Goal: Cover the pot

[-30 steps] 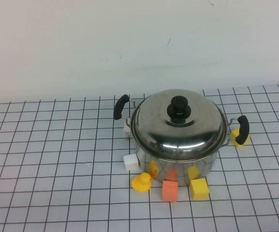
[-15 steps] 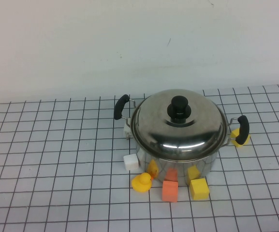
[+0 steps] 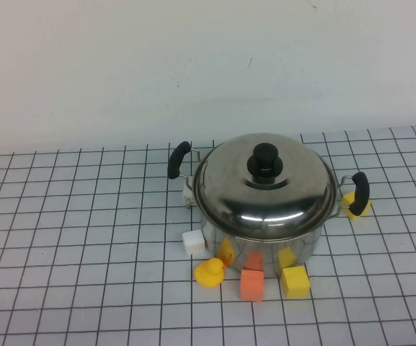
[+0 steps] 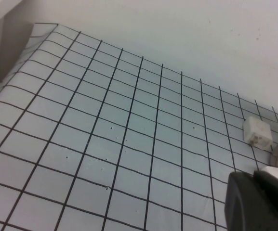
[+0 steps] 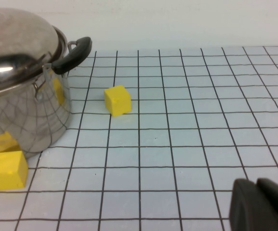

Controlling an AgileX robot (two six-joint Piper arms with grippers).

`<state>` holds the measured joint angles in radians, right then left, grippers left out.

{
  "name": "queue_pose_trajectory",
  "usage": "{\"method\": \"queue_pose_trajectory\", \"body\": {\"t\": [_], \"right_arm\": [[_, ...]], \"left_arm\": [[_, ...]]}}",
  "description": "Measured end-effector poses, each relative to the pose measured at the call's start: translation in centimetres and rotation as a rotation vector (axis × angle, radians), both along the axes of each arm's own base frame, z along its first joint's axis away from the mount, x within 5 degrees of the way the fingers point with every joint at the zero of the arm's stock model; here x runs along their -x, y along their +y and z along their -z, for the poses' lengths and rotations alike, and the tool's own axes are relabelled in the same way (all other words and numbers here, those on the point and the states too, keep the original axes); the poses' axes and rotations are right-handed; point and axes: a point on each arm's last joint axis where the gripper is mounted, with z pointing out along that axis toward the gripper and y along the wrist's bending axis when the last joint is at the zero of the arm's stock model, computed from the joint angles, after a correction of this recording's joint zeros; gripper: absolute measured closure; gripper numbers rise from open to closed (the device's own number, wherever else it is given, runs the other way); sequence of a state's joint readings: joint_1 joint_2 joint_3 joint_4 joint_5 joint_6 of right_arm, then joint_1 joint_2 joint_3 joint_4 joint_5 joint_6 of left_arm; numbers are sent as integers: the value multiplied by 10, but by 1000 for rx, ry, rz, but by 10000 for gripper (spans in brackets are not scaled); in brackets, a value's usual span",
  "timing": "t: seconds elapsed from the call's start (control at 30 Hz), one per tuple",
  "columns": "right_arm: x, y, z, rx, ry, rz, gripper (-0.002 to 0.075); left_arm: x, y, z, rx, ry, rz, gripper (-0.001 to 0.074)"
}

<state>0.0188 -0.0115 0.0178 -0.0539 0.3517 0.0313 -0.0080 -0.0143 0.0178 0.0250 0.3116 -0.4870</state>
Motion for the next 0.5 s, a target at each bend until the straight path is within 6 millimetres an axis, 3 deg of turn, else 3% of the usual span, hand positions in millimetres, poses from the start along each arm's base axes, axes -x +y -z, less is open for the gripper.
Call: {"method": "queue_pose_trajectory", "body": {"t": [0.5], "right_arm": [[0,0,0,0,0,0,717]], "left_arm": [[0,-2,0,22,4,19,736]]}}
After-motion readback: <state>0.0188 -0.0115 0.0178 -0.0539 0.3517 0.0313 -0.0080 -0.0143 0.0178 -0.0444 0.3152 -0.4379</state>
